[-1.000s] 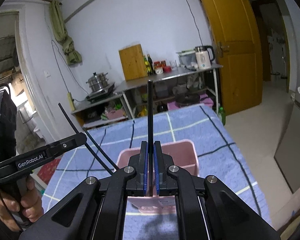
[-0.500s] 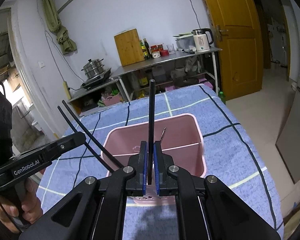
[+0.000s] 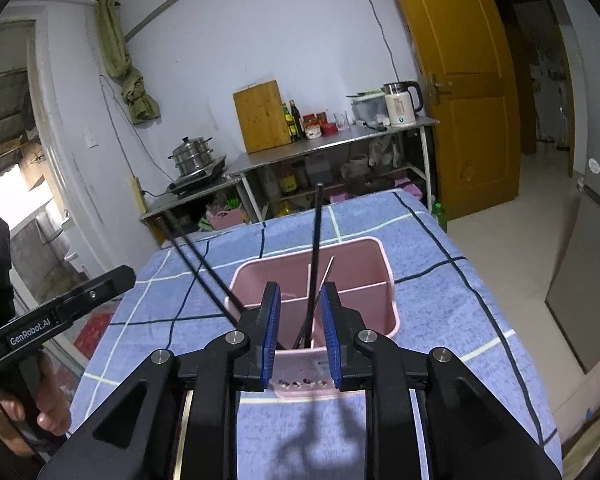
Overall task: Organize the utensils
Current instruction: 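Lower both chopsticks into the pink holder and open both tools, then move both open tools back over the remaining chopsticks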
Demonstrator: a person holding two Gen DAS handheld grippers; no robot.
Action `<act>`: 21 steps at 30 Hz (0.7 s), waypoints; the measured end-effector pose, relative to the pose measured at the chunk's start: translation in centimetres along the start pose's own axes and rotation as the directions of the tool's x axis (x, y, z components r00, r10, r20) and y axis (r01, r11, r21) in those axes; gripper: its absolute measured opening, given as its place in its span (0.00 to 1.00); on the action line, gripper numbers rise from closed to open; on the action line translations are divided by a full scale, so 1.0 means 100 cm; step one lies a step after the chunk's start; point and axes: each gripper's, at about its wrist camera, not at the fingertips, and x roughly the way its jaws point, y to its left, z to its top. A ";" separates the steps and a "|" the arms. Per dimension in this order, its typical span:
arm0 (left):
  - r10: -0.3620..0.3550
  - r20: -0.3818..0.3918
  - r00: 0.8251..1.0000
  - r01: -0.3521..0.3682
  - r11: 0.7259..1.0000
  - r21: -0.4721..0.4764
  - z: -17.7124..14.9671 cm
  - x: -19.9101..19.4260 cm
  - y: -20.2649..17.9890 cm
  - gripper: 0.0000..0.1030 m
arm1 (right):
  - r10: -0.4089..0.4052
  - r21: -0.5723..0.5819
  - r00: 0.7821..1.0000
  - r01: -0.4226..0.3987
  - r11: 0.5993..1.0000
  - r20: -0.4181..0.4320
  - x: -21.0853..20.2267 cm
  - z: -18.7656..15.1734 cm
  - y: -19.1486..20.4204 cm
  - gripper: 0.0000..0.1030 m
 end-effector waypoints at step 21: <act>0.191 -0.012 0.981 -0.192 0.977 -0.096 -0.082 -0.055 0.063 0.25 | 0.106 -0.047 0.991 -0.110 0.993 -0.080 -0.010 -0.061 0.047 0.21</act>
